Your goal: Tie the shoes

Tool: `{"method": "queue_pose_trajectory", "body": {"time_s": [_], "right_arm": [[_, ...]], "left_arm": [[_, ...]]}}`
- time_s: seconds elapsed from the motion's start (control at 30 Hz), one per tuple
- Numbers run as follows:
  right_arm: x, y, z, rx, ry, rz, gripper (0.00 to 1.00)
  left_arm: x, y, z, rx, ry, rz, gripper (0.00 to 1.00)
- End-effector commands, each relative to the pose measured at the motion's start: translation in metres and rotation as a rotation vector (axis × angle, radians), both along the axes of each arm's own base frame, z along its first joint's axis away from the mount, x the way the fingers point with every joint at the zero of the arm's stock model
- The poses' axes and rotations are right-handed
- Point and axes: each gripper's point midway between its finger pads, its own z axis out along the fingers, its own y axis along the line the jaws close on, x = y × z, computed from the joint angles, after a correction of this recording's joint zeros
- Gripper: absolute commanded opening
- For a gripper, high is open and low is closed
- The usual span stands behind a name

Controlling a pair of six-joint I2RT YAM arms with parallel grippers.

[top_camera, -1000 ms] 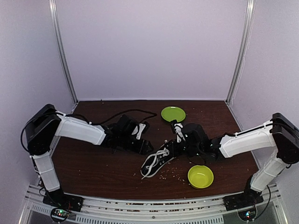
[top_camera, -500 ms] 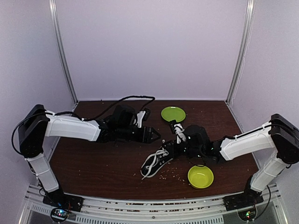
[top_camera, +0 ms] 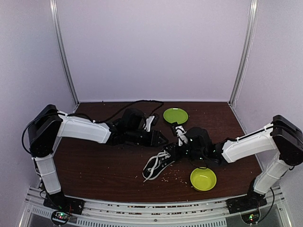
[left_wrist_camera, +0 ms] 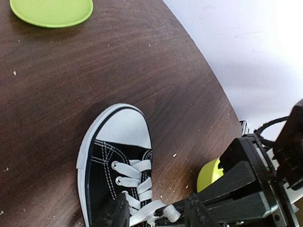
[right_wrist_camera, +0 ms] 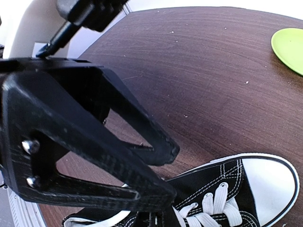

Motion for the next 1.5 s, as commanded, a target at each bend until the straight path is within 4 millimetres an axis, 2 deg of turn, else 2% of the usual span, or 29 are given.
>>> {"method": "queue_pose_trajectory", "body": {"time_s": [0.0,0.1,0.23,0.27,0.3,0.37,0.43,0.47,0.53,0.67,0.77,0.83,1.0,1.17,1.23,1.47], "right_arm": [[0.002,0.007,0.008,0.015,-0.034,0.009,0.00],[0.003,0.007,0.009,0.013,-0.037,0.010,0.00],[0.004,0.006,0.010,0.007,-0.038,-0.001,0.00],[0.005,0.004,0.012,0.005,-0.039,-0.009,0.01],[0.005,0.002,0.013,-0.002,-0.038,-0.017,0.08],[0.001,-0.004,0.015,-0.025,-0.022,-0.025,0.32],[-0.005,-0.014,0.017,-0.051,-0.001,-0.049,0.52],[-0.011,-0.020,0.014,-0.082,0.022,-0.064,0.58],[-0.024,-0.028,0.015,-0.112,0.053,-0.089,0.64],[-0.057,-0.022,0.012,-0.140,0.165,-0.109,0.65],[-0.080,-0.003,0.009,-0.150,0.247,-0.099,0.65],[-0.088,0.010,0.004,-0.168,0.283,-0.105,0.65],[-0.091,0.024,-0.005,-0.195,0.312,-0.111,0.64],[-0.102,0.045,-0.018,-0.166,0.333,-0.024,0.62],[-0.102,0.051,-0.021,-0.172,0.325,-0.013,0.61],[-0.099,0.060,-0.029,-0.194,0.263,0.021,0.54]], "left_arm": [[-0.003,-0.012,0.007,-0.048,0.007,-0.026,0.41],[-0.004,-0.014,0.009,-0.057,0.009,-0.031,0.30],[-0.007,-0.014,0.014,-0.089,0.016,-0.030,0.03],[-0.006,-0.012,0.016,-0.093,0.008,-0.023,0.00],[-0.006,-0.009,0.018,-0.089,-0.004,-0.011,0.00],[-0.002,-0.002,0.021,-0.059,-0.038,0.018,0.00],[0.002,0.007,0.024,-0.018,-0.079,0.042,0.00],[0.004,0.010,0.024,0.000,-0.096,0.053,0.00],[0.006,0.014,0.026,0.022,-0.122,0.065,0.00],[0.007,0.011,0.029,0.027,-0.135,0.047,0.00],[0.007,0.011,0.028,0.041,-0.146,0.040,0.00],[0.007,0.013,0.026,0.063,-0.146,0.034,0.00],[0.008,0.027,0.016,0.162,-0.166,0.047,0.00],[0.004,0.042,0.020,0.197,-0.216,0.049,0.00],[0.002,0.043,0.025,0.194,-0.234,0.030,0.00],[0.001,0.047,0.015,0.239,-0.232,-0.020,0.00]]}}
